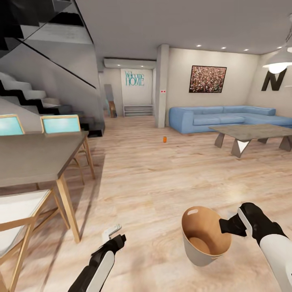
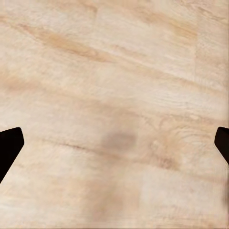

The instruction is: Put the three can of soda from the living room inside the tash can in the kitchen.

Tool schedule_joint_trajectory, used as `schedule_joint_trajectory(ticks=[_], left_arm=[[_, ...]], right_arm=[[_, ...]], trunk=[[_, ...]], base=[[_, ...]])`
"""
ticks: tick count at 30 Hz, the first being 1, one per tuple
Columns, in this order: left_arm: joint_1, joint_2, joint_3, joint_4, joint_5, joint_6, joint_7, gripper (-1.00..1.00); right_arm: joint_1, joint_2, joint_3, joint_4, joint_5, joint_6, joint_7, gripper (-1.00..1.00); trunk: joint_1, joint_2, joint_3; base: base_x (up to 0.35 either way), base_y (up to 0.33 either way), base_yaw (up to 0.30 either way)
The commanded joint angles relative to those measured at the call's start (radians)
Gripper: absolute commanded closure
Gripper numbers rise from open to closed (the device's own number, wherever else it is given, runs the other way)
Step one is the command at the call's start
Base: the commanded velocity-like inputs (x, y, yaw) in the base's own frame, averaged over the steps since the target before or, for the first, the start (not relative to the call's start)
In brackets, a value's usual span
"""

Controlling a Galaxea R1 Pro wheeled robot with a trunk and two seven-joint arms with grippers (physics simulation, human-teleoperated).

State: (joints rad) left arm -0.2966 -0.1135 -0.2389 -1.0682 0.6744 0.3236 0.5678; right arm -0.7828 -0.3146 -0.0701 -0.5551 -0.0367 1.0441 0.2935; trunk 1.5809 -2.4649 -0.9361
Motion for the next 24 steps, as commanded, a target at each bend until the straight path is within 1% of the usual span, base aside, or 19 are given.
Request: schedule_joint_trajectory(ticks=[1, 24], left_arm=[[0.0, 0.0, 0.0, 0.003, 0.0, 0.0, -0.001, -1.0], [-0.001, 0.0, 0.001, 0.014, 0.001, 0.0, -0.002, -1.0]], right_arm=[[0.0, 0.0, -0.002, 0.0, -0.029, 0.003, 0.006, 1.0], [-0.002, 0.0, -0.005, -0.007, -0.031, 0.003, 0.011, 1.0]], trunk=[[0.0, 0.0, 0.0], [0.0, 0.0, 0.0]], base=[[0.343, 0.0, -0.004], [0.343, 0.0, -0.001]])
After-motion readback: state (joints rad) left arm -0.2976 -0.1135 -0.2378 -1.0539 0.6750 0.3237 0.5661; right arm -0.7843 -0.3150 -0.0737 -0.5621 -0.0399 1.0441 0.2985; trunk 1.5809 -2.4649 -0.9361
